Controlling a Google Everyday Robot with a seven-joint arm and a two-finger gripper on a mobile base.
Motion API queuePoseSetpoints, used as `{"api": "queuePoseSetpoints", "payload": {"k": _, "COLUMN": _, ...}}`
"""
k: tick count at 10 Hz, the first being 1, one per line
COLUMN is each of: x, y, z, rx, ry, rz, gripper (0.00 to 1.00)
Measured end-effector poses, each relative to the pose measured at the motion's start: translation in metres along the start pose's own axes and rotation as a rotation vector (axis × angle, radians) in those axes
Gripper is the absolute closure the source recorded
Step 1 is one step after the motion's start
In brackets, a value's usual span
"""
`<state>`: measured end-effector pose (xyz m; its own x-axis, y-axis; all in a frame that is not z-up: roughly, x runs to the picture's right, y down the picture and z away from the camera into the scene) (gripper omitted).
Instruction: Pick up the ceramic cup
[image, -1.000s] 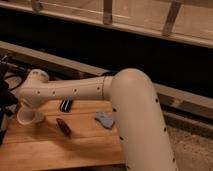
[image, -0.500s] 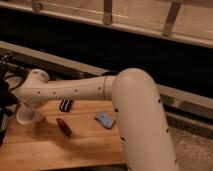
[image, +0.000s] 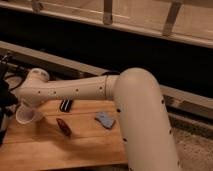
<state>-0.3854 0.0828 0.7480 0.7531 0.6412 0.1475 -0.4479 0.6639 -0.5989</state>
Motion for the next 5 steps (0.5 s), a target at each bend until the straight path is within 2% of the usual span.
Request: {"api": "queuePoseSetpoints", "payload": {"k": 5, "x": -0.0017, "y": 0.0008, "z": -0.0061, "rx": -0.001, "ry": -0.016, "rz": -0.007, "gripper": 0.76}}
